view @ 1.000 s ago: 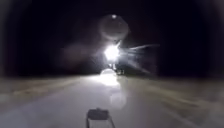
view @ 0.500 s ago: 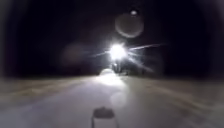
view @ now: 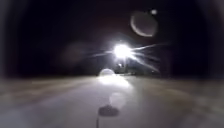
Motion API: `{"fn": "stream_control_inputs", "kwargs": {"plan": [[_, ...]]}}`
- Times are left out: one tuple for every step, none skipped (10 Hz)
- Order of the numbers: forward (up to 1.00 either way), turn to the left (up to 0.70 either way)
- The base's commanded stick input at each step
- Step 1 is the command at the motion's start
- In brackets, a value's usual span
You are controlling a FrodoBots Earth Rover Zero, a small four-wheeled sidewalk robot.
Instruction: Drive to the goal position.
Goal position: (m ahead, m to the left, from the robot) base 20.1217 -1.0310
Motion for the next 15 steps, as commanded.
{"fn": "stream_control_inputs", "kwargs": {"plan": [[0.85,0.02],[0.85,0.0],[0.85,-0.01],[0.85,-0.02],[0.85,-0.02],[0.85,-0.03],[0.85,-0.03],[0.85,-0.05],[0.85,-0.06],[0.85,-0.07],[0.85,-0.05],[0.85,-0.04],[0.85,-0.03],[0.85,-0.01],[0.85,0.0]]}}
